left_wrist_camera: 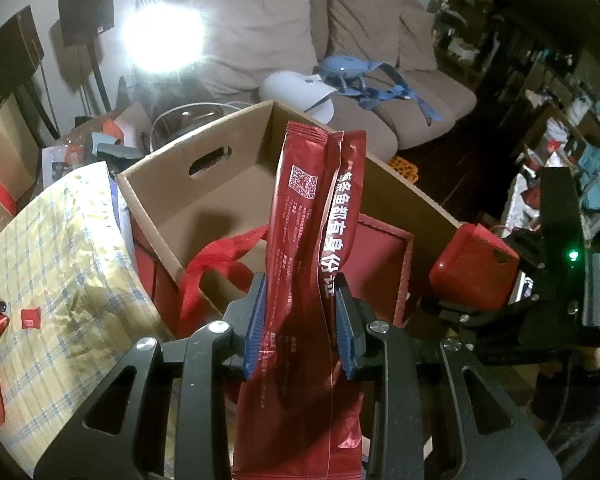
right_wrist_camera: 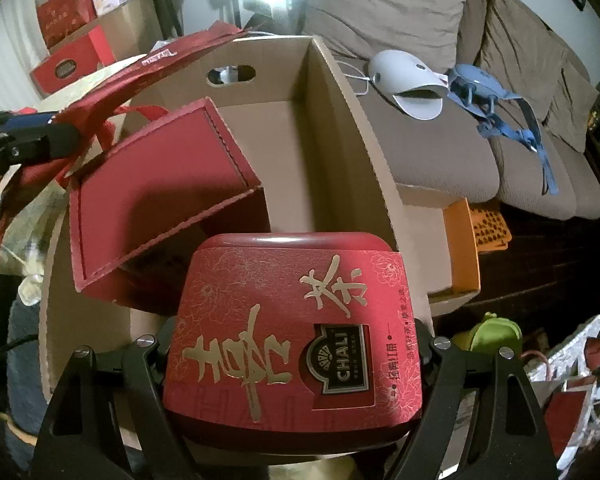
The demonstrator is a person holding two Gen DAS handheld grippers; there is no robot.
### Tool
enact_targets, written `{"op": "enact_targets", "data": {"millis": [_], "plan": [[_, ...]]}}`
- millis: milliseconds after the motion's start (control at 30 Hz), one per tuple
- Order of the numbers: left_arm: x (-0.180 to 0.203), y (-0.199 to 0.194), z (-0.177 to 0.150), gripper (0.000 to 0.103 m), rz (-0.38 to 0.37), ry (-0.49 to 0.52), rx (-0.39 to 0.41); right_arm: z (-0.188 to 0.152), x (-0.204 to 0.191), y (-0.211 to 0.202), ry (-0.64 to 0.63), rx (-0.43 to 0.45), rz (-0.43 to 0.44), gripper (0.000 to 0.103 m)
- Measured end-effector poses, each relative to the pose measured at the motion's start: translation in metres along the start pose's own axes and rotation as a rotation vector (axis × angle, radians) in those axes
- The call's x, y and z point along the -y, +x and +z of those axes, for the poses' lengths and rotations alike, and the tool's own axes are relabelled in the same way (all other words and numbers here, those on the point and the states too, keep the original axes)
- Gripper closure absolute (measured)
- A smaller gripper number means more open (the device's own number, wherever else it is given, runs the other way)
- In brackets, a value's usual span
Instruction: Organize objects
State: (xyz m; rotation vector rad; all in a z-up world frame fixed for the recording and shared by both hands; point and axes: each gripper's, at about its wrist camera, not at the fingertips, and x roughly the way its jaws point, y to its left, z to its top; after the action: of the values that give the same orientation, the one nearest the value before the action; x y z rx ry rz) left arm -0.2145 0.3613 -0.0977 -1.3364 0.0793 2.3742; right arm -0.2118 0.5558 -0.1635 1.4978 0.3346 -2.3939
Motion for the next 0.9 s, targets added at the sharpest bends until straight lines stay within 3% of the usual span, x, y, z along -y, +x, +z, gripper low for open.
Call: {"op": "enact_targets", "data": {"millis": [333,900], "plan": [[-0.001,0.007,-0.004,0.074,-0.034,0.001,-0.061,-0.003,-0.002,0.007,-0.014,-0.020,-0.001,0.020],[0.000,0.006,-0.006,0.074,-0.042,0.010,-0.074,-0.001,-0.008,0.022,-0.036,-0.066,-0.028,0.020]]}}
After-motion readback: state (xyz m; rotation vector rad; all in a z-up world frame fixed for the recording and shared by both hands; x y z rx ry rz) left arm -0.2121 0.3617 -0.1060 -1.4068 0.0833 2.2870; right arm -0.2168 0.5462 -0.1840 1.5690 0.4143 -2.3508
